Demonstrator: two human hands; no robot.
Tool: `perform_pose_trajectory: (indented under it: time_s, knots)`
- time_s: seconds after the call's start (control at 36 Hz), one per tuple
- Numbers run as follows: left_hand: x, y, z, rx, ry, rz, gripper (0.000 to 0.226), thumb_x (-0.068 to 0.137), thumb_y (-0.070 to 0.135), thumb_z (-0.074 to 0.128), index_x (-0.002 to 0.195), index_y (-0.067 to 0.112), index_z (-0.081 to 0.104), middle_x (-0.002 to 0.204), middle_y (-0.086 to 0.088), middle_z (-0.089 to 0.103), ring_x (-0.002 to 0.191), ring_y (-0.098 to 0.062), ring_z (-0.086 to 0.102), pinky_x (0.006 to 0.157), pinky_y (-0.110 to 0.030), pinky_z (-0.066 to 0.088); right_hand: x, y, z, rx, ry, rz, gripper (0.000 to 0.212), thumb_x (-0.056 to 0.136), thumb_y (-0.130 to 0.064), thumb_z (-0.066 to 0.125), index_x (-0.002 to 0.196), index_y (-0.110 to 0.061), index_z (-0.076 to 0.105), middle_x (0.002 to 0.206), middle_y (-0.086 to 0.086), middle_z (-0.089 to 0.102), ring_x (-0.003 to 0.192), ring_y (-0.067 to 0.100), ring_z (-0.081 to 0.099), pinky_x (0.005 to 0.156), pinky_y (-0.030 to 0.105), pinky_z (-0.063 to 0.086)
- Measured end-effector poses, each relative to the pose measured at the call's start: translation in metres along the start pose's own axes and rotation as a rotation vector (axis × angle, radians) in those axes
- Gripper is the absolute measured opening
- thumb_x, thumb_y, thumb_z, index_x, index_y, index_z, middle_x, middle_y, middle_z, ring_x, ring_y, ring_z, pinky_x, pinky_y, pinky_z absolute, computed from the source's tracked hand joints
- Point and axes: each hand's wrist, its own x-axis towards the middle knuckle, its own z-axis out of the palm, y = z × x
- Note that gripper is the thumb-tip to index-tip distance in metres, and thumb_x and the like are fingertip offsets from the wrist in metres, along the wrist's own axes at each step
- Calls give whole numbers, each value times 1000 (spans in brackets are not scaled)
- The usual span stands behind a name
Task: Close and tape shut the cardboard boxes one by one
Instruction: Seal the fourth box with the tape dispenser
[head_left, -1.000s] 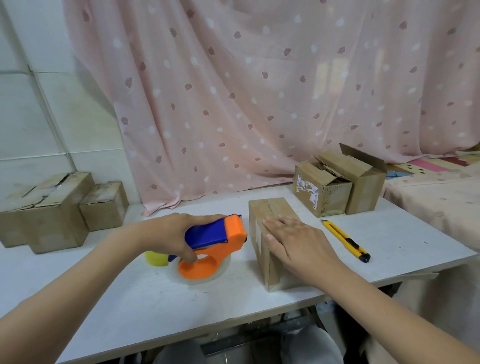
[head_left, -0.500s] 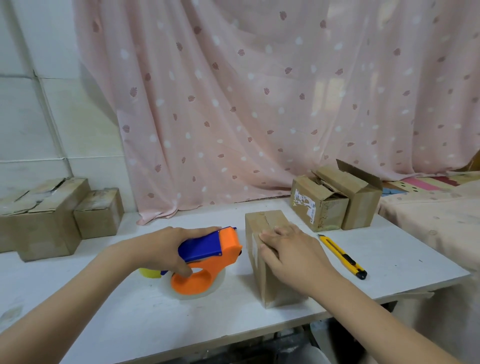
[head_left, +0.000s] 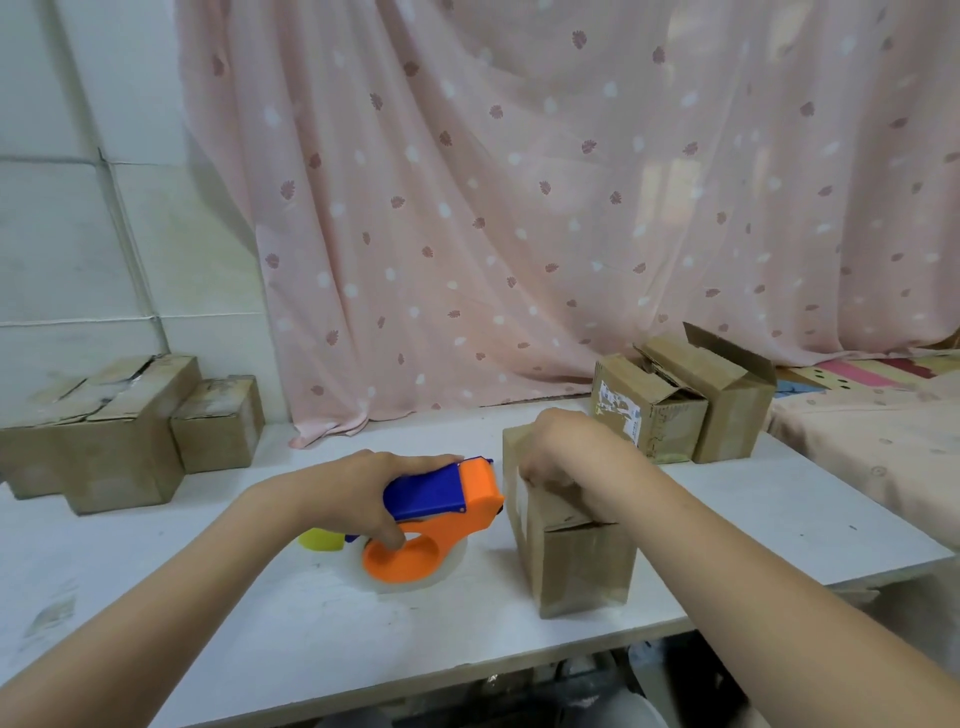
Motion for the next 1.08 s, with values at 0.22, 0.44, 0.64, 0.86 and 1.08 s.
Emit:
perform_pose_trajectory:
  time_s: [0.22,0.44,0.64,0.86,1.08]
  knots:
    - [3,0,1,33,4,9,103,74,27,76,136,77,10,103,11,53,70,-21,69,53,-21,53,-14,-2,-19,-146,-166,-58,43,100,-44,54,127,-10,51,96,8,52,85,25,54,81,33,43]
    - [-1,3,-1,33,18,5,102,73,30,77,135,78,12,101,12,54,74,-24,69,56,-26,58,-19,-9,-29,-181,-271,-26,53,101,-48,50,136,-8,50,120,12,55,93,26,52,82,34,42]
    - [2,12,-1,60,12,35,97,73,26,74,145,64,21,97,10,59,64,-23,69,54,-24,54,6,-11,-24,-142,-309,51,34,94,-43,54,79,-13,51,78,4,48,62,21,45,67,31,41]
    - [-4,11,-5,-41,109,76,97,75,26,74,142,68,19,101,13,55,58,-12,65,51,-19,52,5,27,-28,321,-371,79,60,91,-42,65,128,-1,43,103,19,51,88,32,60,88,40,53]
    - [-10,12,-12,-31,158,94,95,74,30,75,141,69,19,99,17,54,62,-7,64,58,-22,56,27,56,-10,753,-421,68,65,81,-32,78,128,-5,42,119,27,55,107,44,62,92,61,53]
